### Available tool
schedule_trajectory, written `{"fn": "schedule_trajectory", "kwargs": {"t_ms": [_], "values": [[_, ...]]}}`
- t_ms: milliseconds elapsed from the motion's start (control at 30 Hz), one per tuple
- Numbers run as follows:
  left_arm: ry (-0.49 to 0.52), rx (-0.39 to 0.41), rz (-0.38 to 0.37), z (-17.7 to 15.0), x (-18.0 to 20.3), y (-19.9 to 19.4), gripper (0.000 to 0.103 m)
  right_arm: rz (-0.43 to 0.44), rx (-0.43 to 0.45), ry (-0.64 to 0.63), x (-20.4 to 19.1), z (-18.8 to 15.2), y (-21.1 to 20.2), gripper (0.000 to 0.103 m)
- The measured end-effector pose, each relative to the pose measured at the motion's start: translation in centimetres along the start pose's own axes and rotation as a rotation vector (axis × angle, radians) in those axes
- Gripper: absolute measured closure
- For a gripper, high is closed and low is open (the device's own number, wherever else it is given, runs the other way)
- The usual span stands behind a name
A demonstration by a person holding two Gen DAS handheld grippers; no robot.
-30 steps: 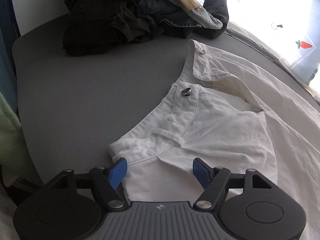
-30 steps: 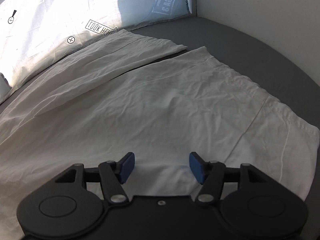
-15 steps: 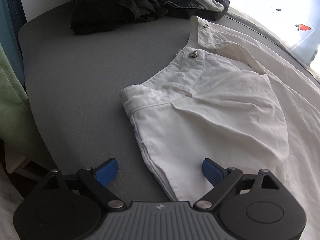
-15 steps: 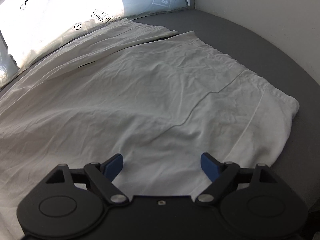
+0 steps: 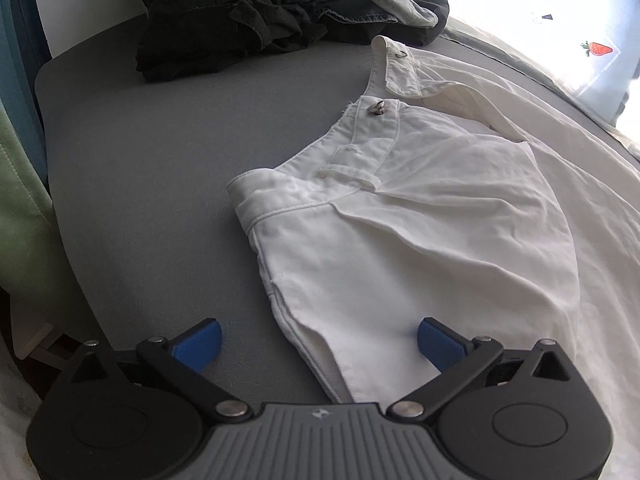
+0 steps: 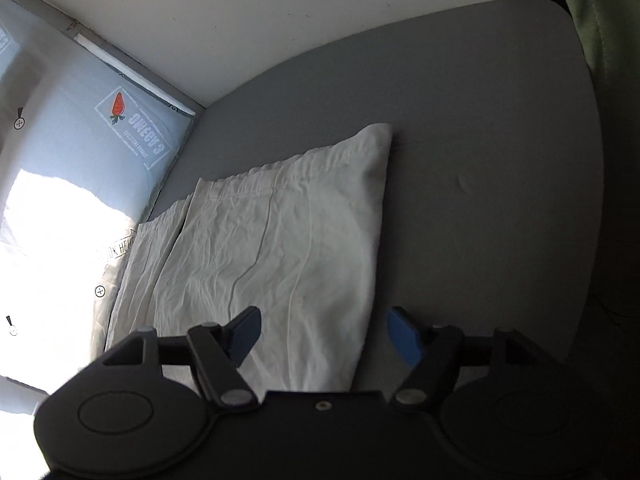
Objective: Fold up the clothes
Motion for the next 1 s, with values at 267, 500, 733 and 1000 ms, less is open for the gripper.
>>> {"fn": "schedule_trajectory", "kwargs": {"t_ms": [267,500,733,1000], "values": [[-0.009,-0.004,0.009,0.0,0.0,-0.1,0.0,0.091,-0.059,0.16,1.5,-0.2,1.1,0.077],[-0.015,-0.017,0.012,0.2,0.1,0.0,0.0,0.28,-0.132,0.419,3.3,-0.9,2.0,0.077],[-0.018,-0.029,0.01,0.3,0.0,0.1,0.0,0.105,-0.059,0.223,1.6,-0.9,1.0,0.077],[-0.02,-0.028,0.005,0.3,0.0,0.2,0.0,0.204,-0.116,0.344,-0.8,-1.8,2.9,0.067]]}}
Point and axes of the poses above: each gripper's, at about its wrist camera, not at the fingertips, and y roughly the way its jaws point, x to its right, z to its top, the point moved 3 cm from there along y, roughly the way its jaws point, and after that the axes turned 9 degrees about -z, right-handed, at the moved point
